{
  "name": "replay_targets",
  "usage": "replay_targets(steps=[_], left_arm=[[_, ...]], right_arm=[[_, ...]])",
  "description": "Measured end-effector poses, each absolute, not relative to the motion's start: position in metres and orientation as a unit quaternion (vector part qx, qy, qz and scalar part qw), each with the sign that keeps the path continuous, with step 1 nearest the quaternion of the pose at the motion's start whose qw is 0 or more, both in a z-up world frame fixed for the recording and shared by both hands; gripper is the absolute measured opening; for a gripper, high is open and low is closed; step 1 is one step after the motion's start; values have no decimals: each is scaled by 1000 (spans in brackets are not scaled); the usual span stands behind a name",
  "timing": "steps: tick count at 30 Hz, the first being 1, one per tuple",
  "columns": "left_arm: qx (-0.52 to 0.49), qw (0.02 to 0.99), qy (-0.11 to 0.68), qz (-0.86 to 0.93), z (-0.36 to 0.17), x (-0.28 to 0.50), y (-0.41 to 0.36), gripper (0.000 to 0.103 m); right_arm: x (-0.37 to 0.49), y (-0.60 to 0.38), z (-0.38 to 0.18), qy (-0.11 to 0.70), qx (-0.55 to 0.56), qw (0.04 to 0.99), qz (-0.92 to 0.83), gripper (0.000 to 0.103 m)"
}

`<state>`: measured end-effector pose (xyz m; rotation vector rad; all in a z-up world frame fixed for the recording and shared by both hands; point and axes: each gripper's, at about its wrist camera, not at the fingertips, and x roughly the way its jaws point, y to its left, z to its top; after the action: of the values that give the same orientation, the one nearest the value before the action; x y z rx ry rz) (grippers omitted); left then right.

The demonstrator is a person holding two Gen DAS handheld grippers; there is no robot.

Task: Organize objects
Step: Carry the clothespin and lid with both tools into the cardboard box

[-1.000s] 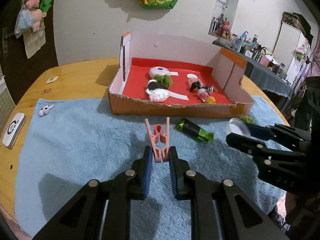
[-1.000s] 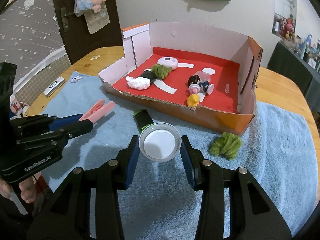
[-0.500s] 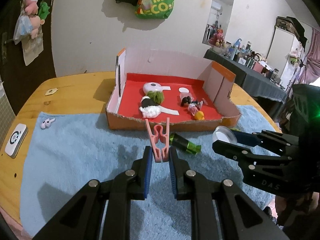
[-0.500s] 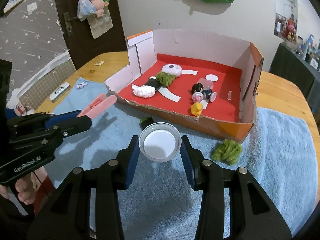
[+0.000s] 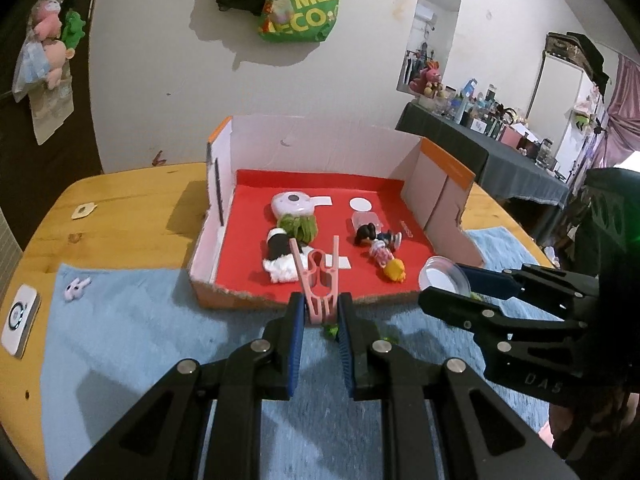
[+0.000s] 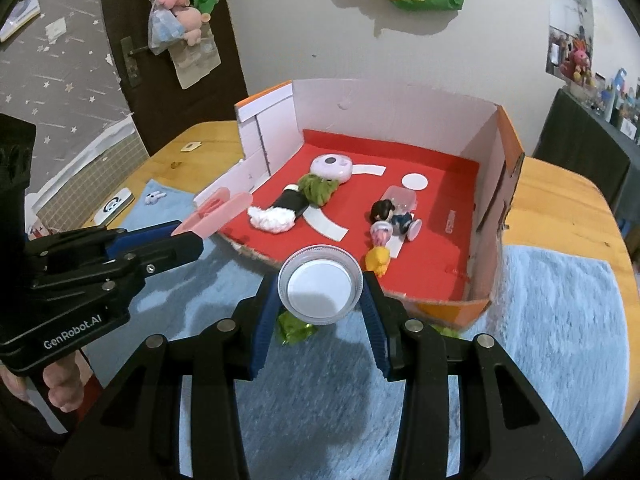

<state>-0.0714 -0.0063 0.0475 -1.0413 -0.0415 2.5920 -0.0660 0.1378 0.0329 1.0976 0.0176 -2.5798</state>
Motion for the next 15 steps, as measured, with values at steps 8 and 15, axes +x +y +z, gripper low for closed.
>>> replay_targets(steps=[8, 15], left_arm=[[-385, 185, -6, 904, 38, -101, 6, 17], [-410, 181, -6, 894, 25, -123, 7, 17]], right_arm=[[-96, 143, 25, -1, 402, 165, -900, 39], [-120, 144, 14, -14, 422, 173, -890, 39]])
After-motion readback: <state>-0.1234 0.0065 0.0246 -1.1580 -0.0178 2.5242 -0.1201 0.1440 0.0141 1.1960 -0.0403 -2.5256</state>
